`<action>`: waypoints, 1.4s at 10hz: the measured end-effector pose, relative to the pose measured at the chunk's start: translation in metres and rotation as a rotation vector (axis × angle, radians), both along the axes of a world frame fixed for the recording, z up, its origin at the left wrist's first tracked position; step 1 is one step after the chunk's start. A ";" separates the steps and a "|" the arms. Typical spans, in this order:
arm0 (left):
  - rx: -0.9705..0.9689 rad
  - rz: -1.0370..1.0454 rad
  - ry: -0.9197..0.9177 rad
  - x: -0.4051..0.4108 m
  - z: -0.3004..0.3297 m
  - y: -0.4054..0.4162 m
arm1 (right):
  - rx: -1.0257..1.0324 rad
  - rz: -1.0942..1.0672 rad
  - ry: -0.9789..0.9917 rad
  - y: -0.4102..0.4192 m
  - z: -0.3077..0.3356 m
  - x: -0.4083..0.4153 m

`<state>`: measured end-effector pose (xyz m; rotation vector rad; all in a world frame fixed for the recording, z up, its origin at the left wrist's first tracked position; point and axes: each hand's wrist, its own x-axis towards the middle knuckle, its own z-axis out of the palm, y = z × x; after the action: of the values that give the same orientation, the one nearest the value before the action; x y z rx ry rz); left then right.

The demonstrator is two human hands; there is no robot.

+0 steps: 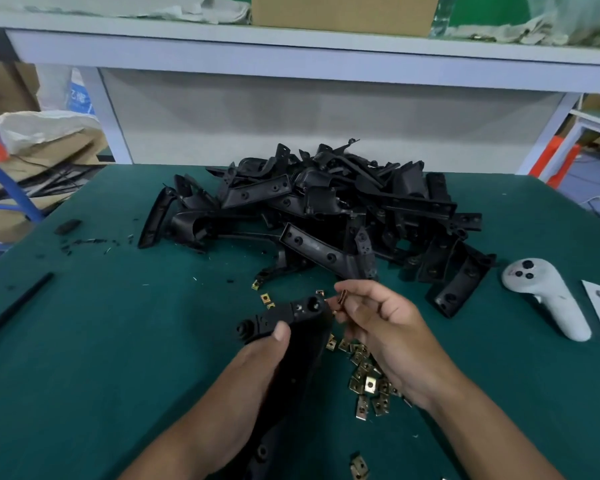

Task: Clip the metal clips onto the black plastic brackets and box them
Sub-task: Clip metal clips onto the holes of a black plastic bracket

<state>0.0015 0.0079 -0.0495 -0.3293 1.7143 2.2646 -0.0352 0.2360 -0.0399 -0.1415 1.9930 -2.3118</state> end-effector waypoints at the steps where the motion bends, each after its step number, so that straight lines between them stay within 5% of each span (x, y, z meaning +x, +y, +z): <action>1: 0.815 -0.032 0.047 0.014 0.000 -0.017 | -0.023 0.001 -0.010 0.000 0.000 0.000; 2: 0.333 -0.374 0.204 0.015 -0.002 0.012 | -0.036 -0.003 -0.019 0.000 0.001 0.001; 3: -0.006 -0.383 0.321 -0.005 0.008 0.022 | -0.036 -0.021 -0.023 -0.002 0.005 0.003; 5: -0.031 -0.451 0.339 -0.003 0.006 0.025 | -0.124 0.017 -0.039 -0.002 0.012 0.007; 7: -0.352 -0.538 0.488 0.005 0.004 0.029 | -0.165 0.094 -0.034 -0.003 0.023 0.014; 11: -0.608 -0.645 0.738 0.007 -0.004 0.032 | 0.177 0.259 -0.045 0.002 0.041 0.022; 14: -0.647 -0.620 0.709 0.007 -0.008 0.030 | 0.260 0.266 -0.045 -0.003 0.041 0.025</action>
<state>0.0083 0.0384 -0.0570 0.8747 2.4042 1.3923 -0.0100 0.2333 0.0008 -0.3115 2.0856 -1.8647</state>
